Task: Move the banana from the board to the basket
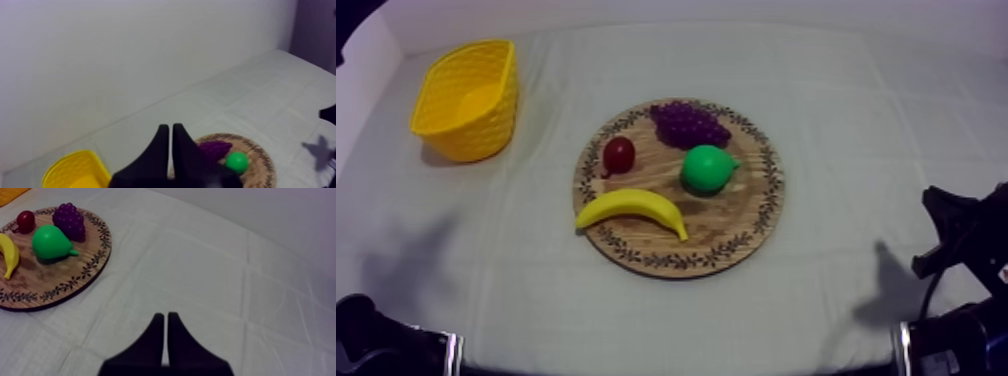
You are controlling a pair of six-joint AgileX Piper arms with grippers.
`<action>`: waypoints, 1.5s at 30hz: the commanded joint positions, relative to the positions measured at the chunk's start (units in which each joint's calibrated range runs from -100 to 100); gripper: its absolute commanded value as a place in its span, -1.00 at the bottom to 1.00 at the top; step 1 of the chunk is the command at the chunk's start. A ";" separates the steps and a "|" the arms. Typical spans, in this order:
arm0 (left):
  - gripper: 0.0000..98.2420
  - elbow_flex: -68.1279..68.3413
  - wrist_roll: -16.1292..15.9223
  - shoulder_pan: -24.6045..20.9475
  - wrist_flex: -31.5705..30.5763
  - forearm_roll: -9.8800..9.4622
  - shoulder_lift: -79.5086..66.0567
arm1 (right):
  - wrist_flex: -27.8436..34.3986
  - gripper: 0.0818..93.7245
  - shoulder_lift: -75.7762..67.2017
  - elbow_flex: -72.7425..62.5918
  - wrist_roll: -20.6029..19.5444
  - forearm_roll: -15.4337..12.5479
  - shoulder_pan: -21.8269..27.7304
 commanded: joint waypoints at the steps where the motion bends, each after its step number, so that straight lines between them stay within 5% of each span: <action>1: -0.96 -4.89 0.32 7.04 0.05 -1.27 5.69 | 0.05 -0.99 -0.04 -0.03 0.00 -0.02 0.01; 14: -0.95 0.00 3.67 12.94 -5.05 -1.44 22.11 | 0.05 -0.99 -0.04 -0.03 0.00 -0.02 0.01; 21: -0.89 6.35 4.37 13.63 -2.56 -1.02 25.86 | 0.05 -0.99 -0.04 -0.03 0.00 -0.02 0.01; 28: -0.82 8.97 -0.74 11.24 3.99 0.20 28.72 | 0.05 -0.99 -0.04 -0.03 0.00 -0.02 0.01; 35: -0.75 11.62 -8.53 10.02 3.69 -2.35 31.09 | 0.05 -0.99 -0.04 -0.03 0.00 -0.02 0.01; 45: -0.73 15.31 -9.84 9.26 0.80 -3.15 31.06 | 0.05 -0.99 -0.04 -0.03 0.00 -0.02 0.01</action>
